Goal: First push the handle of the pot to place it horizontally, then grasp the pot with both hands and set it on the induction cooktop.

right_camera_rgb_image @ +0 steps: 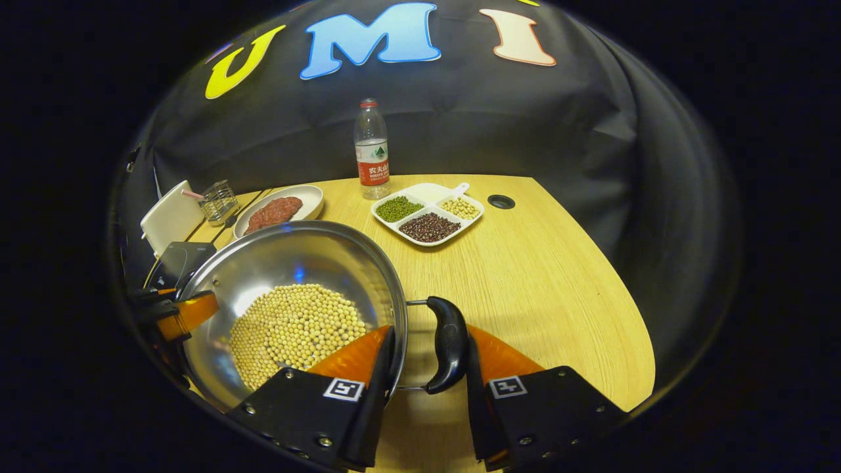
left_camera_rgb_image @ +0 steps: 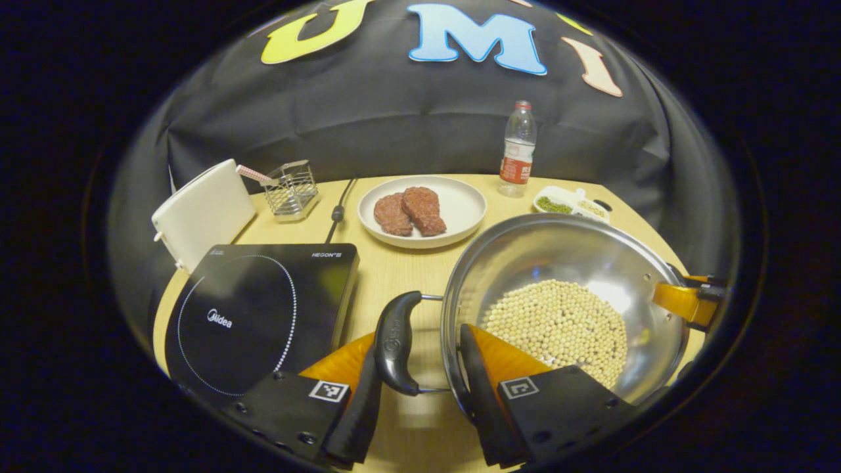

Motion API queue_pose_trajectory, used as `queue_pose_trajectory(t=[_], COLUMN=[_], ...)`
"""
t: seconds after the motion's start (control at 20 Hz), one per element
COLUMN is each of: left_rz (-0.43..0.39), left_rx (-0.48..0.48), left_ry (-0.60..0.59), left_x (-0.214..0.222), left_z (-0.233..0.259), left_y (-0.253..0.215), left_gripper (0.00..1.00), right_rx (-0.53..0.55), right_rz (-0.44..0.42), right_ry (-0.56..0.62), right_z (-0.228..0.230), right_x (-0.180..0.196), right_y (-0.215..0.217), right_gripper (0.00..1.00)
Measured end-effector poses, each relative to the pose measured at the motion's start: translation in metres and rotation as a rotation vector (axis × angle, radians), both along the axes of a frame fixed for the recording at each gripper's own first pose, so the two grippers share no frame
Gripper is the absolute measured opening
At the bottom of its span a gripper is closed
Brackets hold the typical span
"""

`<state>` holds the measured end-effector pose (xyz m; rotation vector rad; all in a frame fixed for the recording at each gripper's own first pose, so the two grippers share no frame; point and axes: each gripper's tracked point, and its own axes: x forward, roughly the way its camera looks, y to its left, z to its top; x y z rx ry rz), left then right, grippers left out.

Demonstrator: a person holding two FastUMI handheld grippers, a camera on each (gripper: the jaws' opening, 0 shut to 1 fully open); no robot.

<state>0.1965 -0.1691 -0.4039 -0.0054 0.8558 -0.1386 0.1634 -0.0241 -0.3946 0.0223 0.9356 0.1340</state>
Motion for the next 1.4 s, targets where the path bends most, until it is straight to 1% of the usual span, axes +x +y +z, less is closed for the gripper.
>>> queue_pose_trajectory(t=[0.05, 0.1, 0.15, 0.2, 0.25, 0.3, 0.45, 0.65, 1.1, 1.4], left_rz=[0.0, -0.004, -0.006, -0.005, -0.005, -0.01, -0.021, -0.028, 0.005, 0.028], left_rx=[0.0, -0.002, -0.004, -0.011, -0.014, -0.017, -0.02, -0.027, -0.025, -0.013], left_ry=[-0.012, -0.025, -0.032, -0.038, -0.045, -0.053, -0.07, -0.09, -0.117, -0.125], left_x=[0.001, 0.003, 0.003, 0.004, 0.005, 0.006, 0.008, 0.012, 0.01, 0.013], left_z=[0.002, 0.006, 0.008, 0.011, 0.015, 0.019, 0.031, 0.049, 0.065, 0.06], left_y=[0.001, 0.004, 0.007, 0.011, 0.014, 0.018, 0.031, 0.06, 0.167, 0.238], left_gripper=[0.69, 0.69, 0.69, 0.65, 0.65, 0.69, 0.69, 0.69, 0.69, 0.69], right_rx=[-0.002, -0.008, -0.013, -0.019, -0.021, -0.022, -0.022, -0.024, -0.008, -0.001], right_rz=[0.0, 0.002, 0.002, 0.001, -0.001, -0.005, -0.02, -0.032, -0.008, 0.009], right_ry=[-0.006, -0.014, -0.027, -0.036, -0.043, -0.046, -0.056, -0.075, -0.12, -0.131], right_z=[0.004, 0.01, 0.017, 0.022, 0.028, 0.032, 0.047, 0.061, 0.086, 0.091], right_x=[0.0, 0.0, 0.001, 0.001, 0.001, -0.001, -0.006, -0.013, -0.024, -0.031], right_y=[0.0, 0.0, 0.001, 0.004, 0.007, 0.011, 0.029, 0.062, 0.152, 0.214], right_gripper=[0.54, 0.54, 0.54, 0.54, 0.54, 0.54, 0.54, 0.54, 0.54, 0.54])
